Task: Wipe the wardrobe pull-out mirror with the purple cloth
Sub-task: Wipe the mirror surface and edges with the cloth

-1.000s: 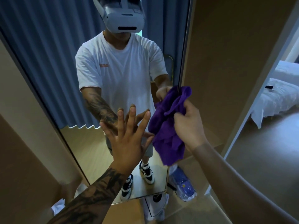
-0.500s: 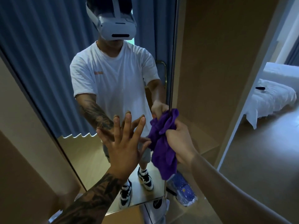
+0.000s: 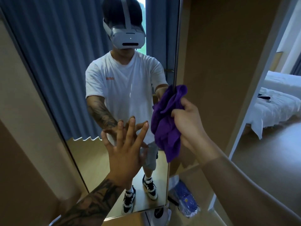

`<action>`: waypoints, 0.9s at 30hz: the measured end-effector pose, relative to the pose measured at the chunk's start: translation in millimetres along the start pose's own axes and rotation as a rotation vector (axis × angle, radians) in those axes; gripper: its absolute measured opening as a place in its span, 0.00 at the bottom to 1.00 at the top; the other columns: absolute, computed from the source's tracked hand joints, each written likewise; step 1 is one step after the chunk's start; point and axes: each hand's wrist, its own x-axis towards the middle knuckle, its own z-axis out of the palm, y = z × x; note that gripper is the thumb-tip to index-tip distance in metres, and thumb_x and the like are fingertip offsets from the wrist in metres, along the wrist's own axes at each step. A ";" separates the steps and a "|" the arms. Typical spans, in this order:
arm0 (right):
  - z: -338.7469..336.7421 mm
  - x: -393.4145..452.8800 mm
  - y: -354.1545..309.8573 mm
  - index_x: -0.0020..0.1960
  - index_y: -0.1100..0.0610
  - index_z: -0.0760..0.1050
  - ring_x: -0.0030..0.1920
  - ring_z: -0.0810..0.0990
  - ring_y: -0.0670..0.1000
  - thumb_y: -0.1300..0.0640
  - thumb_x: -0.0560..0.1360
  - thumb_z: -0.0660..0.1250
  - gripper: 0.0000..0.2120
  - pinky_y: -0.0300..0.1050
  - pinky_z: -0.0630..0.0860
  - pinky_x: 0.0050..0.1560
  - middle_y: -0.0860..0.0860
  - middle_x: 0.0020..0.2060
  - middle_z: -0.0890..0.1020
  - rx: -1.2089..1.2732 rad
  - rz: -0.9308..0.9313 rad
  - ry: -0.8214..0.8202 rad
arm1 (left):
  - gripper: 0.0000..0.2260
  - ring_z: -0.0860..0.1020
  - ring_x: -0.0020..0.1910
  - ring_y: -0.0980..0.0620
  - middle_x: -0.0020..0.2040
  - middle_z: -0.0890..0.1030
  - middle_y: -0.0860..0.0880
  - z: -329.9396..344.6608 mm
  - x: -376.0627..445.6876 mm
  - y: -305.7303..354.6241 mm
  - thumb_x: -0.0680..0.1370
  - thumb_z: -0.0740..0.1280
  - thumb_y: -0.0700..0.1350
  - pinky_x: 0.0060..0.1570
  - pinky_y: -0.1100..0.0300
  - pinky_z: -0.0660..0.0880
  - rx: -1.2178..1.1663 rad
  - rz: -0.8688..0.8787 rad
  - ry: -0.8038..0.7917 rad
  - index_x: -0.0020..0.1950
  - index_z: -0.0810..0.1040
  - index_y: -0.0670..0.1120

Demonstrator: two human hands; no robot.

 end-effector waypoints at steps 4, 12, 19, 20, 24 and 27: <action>2.2 -11.3 0.3 0.59 0.54 0.78 0.44 0.84 0.62 0.69 0.79 0.59 0.16 0.58 0.80 0.44 0.63 0.50 0.84 -0.106 -0.058 0.000 | 0.45 0.51 0.84 0.34 0.86 0.53 0.43 -4.0 -0.5 -4.6 0.73 0.75 0.64 0.73 0.20 0.45 0.053 0.022 -0.015 0.85 0.57 0.57; -1.6 -1.2 -19.1 0.61 0.47 0.81 0.52 0.87 0.59 0.71 0.76 0.58 0.25 0.56 0.84 0.54 0.53 0.50 0.88 0.068 -0.086 -0.053 | 0.33 0.53 0.84 0.34 0.86 0.56 0.43 -14.1 3.3 -4.8 0.81 0.61 0.62 0.74 0.21 0.48 0.020 0.023 -0.059 0.85 0.58 0.58; -8.8 -8.5 4.7 0.55 0.53 0.79 0.42 0.80 0.60 0.71 0.76 0.59 0.18 0.55 0.75 0.43 0.57 0.41 0.83 -0.141 0.036 -0.064 | 0.31 0.57 0.82 0.35 0.85 0.58 0.43 -38.9 21.7 -17.3 0.80 0.63 0.62 0.75 0.23 0.44 0.008 0.031 -0.030 0.84 0.61 0.60; -9.4 -4.1 -3.0 0.54 0.53 0.79 0.41 0.80 0.60 0.71 0.74 0.59 0.18 0.55 0.75 0.42 0.55 0.40 0.83 -0.133 0.020 -0.055 | 0.31 0.56 0.83 0.36 0.86 0.57 0.44 -44.2 30.9 -21.2 0.81 0.62 0.62 0.75 0.23 0.43 0.003 0.024 0.003 0.84 0.61 0.61; -5.9 0.2 -14.8 0.52 0.49 0.80 0.40 0.84 0.55 0.69 0.73 0.59 0.20 0.50 0.79 0.41 0.52 0.40 0.86 -0.158 -0.089 -0.030 | 0.31 0.52 0.84 0.37 0.87 0.53 0.45 -63.7 75.0 -34.4 0.81 0.61 0.65 0.75 0.25 0.39 -0.007 0.023 0.167 0.84 0.61 0.62; -2.9 -16.1 11.4 0.57 0.49 0.77 0.41 0.82 0.56 0.70 0.77 0.59 0.19 0.52 0.78 0.43 0.56 0.44 0.84 -0.239 -0.018 -0.069 | 0.34 0.50 0.85 0.37 0.87 0.52 0.45 -68.7 99.2 -37.9 0.79 0.60 0.70 0.74 0.23 0.40 0.015 0.034 0.221 0.84 0.58 0.63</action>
